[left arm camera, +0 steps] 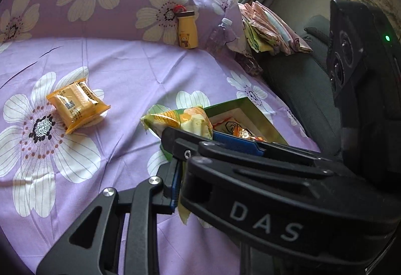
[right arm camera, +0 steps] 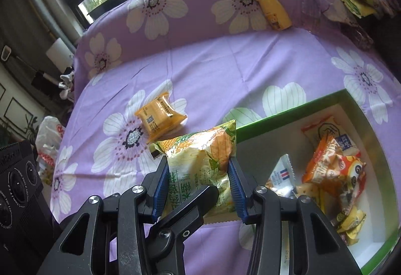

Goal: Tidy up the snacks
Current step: 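Lift the corn packet and carry it over the green box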

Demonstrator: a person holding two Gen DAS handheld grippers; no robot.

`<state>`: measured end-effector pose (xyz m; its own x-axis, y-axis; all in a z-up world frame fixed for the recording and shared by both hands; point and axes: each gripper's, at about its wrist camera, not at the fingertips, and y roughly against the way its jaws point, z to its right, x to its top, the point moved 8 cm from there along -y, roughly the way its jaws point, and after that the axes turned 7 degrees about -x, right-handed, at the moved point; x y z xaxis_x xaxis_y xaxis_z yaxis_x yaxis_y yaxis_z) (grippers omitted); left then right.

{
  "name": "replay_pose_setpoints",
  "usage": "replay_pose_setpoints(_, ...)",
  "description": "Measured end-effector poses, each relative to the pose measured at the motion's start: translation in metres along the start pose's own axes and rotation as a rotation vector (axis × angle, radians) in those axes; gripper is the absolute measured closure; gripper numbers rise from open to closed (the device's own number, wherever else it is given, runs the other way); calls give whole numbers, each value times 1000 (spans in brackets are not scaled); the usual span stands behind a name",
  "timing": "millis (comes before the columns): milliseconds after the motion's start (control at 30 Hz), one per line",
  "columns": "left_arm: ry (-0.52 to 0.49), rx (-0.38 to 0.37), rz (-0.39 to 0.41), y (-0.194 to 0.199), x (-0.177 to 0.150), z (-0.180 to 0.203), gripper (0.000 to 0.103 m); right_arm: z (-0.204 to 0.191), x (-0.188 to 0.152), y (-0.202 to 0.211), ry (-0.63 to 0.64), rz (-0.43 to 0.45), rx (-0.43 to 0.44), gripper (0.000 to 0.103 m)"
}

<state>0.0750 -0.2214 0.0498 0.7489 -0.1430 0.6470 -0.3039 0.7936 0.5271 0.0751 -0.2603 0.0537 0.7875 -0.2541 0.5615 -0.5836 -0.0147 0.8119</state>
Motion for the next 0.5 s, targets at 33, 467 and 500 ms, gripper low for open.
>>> replay_pose_setpoints(33, -10, -1, -6, -2, -1, 4, 82, 5, -2, 2, -13, 2, -1, 56)
replay_pose_setpoints(467, -90, 15, -43, -24, -12, 32, 82, 45, -17, 14, -61, 45, 25, 56)
replay_pose_setpoints(500, -92, 15, -44, -26, -11, 33, 82, 47, -16, 14, -66, 48, 31, 56)
